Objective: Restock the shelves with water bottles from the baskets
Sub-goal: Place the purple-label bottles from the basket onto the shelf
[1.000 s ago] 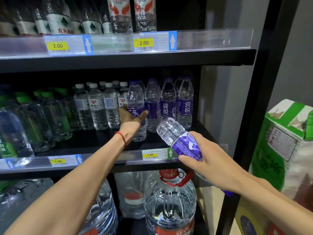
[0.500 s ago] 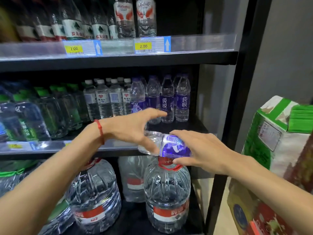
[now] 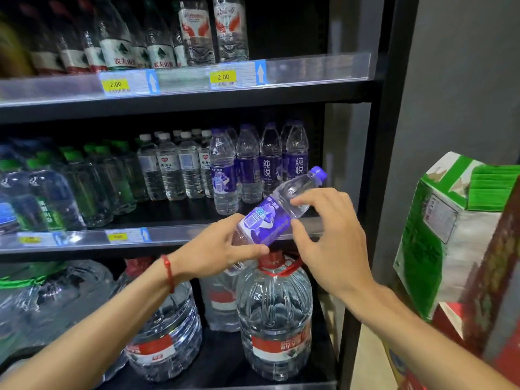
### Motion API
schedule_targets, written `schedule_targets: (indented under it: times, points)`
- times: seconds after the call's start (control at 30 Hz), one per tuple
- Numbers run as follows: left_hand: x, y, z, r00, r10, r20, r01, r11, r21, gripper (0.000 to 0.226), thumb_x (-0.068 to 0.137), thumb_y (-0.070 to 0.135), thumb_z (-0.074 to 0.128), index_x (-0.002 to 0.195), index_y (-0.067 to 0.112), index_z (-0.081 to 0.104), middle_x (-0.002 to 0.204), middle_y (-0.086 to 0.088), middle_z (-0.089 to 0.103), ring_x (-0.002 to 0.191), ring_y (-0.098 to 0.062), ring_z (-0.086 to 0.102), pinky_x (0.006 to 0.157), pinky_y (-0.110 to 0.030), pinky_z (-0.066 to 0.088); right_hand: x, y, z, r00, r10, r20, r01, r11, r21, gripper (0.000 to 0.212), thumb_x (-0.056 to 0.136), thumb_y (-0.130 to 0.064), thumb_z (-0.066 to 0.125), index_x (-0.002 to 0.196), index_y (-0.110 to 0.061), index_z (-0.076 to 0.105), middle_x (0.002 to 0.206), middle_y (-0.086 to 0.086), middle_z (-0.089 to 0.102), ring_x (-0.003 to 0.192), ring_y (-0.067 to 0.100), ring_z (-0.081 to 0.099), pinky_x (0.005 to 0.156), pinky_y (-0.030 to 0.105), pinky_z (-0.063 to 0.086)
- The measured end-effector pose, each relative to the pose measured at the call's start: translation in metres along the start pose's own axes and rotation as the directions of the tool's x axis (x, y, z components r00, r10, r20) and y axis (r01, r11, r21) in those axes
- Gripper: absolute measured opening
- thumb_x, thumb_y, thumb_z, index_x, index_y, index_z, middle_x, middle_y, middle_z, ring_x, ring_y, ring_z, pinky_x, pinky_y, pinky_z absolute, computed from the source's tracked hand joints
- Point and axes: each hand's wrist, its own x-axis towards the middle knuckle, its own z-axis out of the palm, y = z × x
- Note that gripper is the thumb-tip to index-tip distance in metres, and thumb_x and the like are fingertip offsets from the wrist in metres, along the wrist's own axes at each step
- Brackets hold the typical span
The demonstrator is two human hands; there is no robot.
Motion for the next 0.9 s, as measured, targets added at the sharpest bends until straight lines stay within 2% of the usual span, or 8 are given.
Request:
schedule_targets:
  times: [0.07, 0.13, 0.2, 0.23, 0.47, 0.63, 0.8, 0.9]
  points:
    - [-0.005, -0.002, 0.008, 0.997, -0.013, -0.075, 0.007, 0.996, -0.084, 0.059, 0.076, 0.06, 0.082, 0.12, 0.026, 0.061, 0.107, 0.001, 0.074, 0.093, -0.022, 0.07, 0.091, -0.056, 0.056, -0.009, -0.009, 0.009, 0.933, 0.36, 0.003, -0.352, 0.911, 0.216, 0.035, 0.09, -0.025, 0.078, 0.118, -0.029, 0.059, 0.117, -0.016, 0.059, 0.11, 0.009, 0.057, 0.089, 0.028, 0.047]
    - [-0.01, -0.001, 0.017, 0.99, -0.017, -0.137, -0.005, 0.988, -0.157, 0.054, 0.081, 0.051, 0.082, 0.123, 0.025, 0.062, 0.109, 0.005, 0.075, 0.098, -0.015, 0.071, 0.096, -0.051, 0.056, -0.005, -0.016, 0.02, 0.74, 0.595, 0.313, -0.672, 0.631, 0.388, 0.053, 0.088, -0.039, 0.081, 0.132, -0.027, 0.054, 0.125, -0.011, 0.06, 0.112, 0.008, 0.061, 0.092, 0.026, 0.049]
    - [-0.014, 0.0, 0.026, 0.984, 0.0, -0.177, -0.033, 0.982, -0.185, 0.044, 0.089, 0.036, 0.079, 0.126, 0.02, 0.062, 0.115, 0.002, 0.074, 0.107, -0.018, 0.071, 0.1, -0.05, 0.054, 0.002, -0.023, 0.029, 0.594, 0.556, 0.581, -0.8, 0.336, 0.497, 0.053, 0.089, -0.043, 0.078, 0.133, -0.019, 0.059, 0.123, -0.002, 0.073, 0.11, 0.011, 0.071, 0.093, 0.027, 0.055]
    - [-0.015, 0.001, 0.03, 0.981, 0.011, -0.192, -0.049, 0.979, -0.198, 0.039, 0.091, 0.03, 0.077, 0.126, 0.018, 0.062, 0.116, 0.0, 0.075, 0.109, -0.019, 0.071, 0.1, -0.049, 0.054, 0.006, -0.026, 0.032, 0.591, 0.509, 0.626, -0.801, 0.284, 0.526, 0.044, 0.093, -0.039, 0.076, 0.128, -0.016, 0.065, 0.117, 0.001, 0.078, 0.106, 0.014, 0.074, 0.09, 0.029, 0.059]
    - [-0.013, -0.007, 0.028, 0.976, 0.021, -0.218, -0.063, 0.981, -0.185, 0.05, 0.089, 0.05, 0.073, 0.131, 0.028, 0.057, 0.122, 0.006, 0.071, 0.114, -0.013, 0.068, 0.102, -0.049, 0.052, 0.024, -0.023, 0.042, 0.734, 0.382, 0.561, -0.676, 0.488, 0.552, 0.024, 0.092, -0.024, 0.079, 0.113, -0.012, 0.076, 0.102, 0.004, 0.081, 0.101, 0.025, 0.077, 0.099, 0.046, 0.059]
    - [-0.002, -0.004, 0.0, 0.984, 0.044, -0.175, -0.04, 0.999, 0.029, 0.056, 0.093, 0.049, 0.068, 0.141, 0.028, 0.05, 0.128, 0.017, 0.066, 0.117, 0.003, 0.061, 0.107, -0.034, 0.048, 0.047, -0.015, 0.048, 0.859, 0.311, 0.408, -0.5, 0.686, 0.529, 0.032, 0.086, -0.03, 0.086, 0.113, -0.016, 0.075, 0.103, -0.002, 0.081, 0.099, 0.018, 0.077, 0.098, 0.05, 0.059]
    - [0.001, -0.01, -0.041, 0.96, 0.068, -0.271, 0.046, 0.918, 0.393, 0.066, 0.092, 0.062, 0.057, 0.145, 0.023, 0.05, 0.141, 0.009, 0.056, 0.127, -0.006, 0.054, 0.109, -0.03, 0.043, 0.085, -0.005, 0.061, 0.928, 0.292, 0.232, -0.369, 0.812, 0.452, 0.037, 0.087, -0.031, 0.085, 0.119, -0.023, 0.069, 0.103, -0.013, 0.078, 0.095, 0.001, 0.073, 0.093, 0.031, 0.058]
    - [0.003, -0.015, -0.06, 0.966, 0.086, -0.244, 0.115, 0.704, 0.701, 0.056, 0.097, 0.066, 0.044, 0.138, 0.03, 0.054, 0.137, 0.012, 0.054, 0.125, -0.014, 0.054, 0.102, -0.04, 0.047, 0.101, 0.005, 0.079, 0.927, 0.299, 0.228, -0.367, 0.851, 0.376, 0.04, 0.087, -0.031, 0.085, 0.122, -0.023, 0.067, 0.105, -0.014, 0.076, 0.094, -0.004, 0.07, 0.087, 0.018, 0.053]
